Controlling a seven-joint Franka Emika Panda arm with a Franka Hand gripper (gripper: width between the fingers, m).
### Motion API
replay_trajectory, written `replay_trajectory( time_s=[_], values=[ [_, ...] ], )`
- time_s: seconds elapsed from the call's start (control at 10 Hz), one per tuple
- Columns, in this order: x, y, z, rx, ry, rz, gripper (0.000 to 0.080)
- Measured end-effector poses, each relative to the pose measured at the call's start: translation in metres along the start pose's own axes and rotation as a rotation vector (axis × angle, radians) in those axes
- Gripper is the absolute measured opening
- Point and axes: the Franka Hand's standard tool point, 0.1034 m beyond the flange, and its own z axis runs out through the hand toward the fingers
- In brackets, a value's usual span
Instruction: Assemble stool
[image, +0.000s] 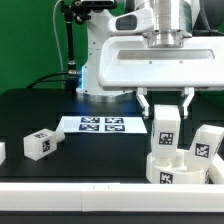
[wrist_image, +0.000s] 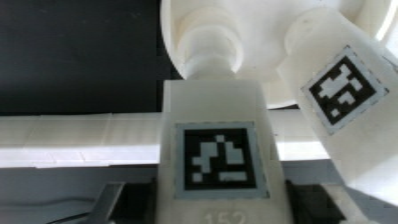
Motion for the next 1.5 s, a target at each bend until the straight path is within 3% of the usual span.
replay_trajectory(
  time_s=[0.5, 1.1, 1.4, 1.5],
  values=[
    [-0.008, -0.001, 0.004, -0.006, 0.026, 0.001, 0.0338],
    [-0.017, 0.000, 0.003, -0.025, 0.147, 0.026, 0.0338],
    [-0.018, -0.001, 0.005, -0.025, 0.125, 0.032, 0.0338],
    [-0.020, -0.001, 0.006, -0.025, 0.118, 0.032, 0.0430]
  ],
)
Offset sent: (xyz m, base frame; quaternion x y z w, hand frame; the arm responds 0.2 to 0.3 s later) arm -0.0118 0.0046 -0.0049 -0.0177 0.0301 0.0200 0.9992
